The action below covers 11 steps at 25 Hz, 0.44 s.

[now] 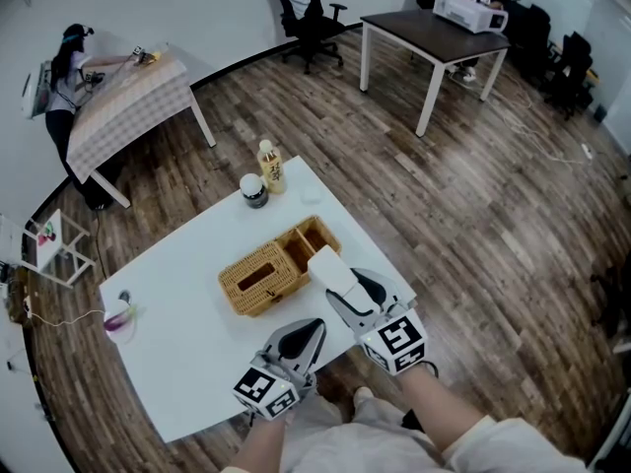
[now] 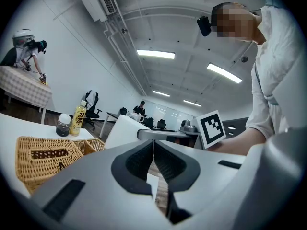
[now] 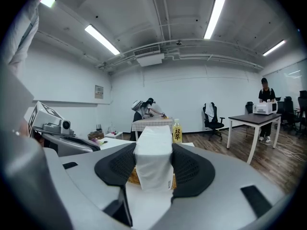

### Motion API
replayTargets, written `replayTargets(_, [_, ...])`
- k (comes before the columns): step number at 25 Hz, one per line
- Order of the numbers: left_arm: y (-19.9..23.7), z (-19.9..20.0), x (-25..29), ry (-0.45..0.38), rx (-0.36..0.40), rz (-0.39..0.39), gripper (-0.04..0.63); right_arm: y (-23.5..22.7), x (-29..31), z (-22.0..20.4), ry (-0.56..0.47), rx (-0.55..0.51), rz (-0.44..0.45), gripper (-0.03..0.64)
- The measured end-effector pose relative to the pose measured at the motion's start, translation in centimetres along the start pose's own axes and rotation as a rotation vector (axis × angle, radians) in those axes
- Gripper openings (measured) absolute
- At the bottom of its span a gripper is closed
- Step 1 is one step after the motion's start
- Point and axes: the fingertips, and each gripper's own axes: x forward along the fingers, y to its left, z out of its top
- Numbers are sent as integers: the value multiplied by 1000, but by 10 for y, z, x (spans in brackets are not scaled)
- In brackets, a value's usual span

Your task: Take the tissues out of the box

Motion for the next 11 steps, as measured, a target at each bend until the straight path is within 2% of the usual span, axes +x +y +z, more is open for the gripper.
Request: replayTargets(11, [-2, 2, -3, -5, 3, -2, 6, 4, -2, 2, -2, -6, 1, 245])
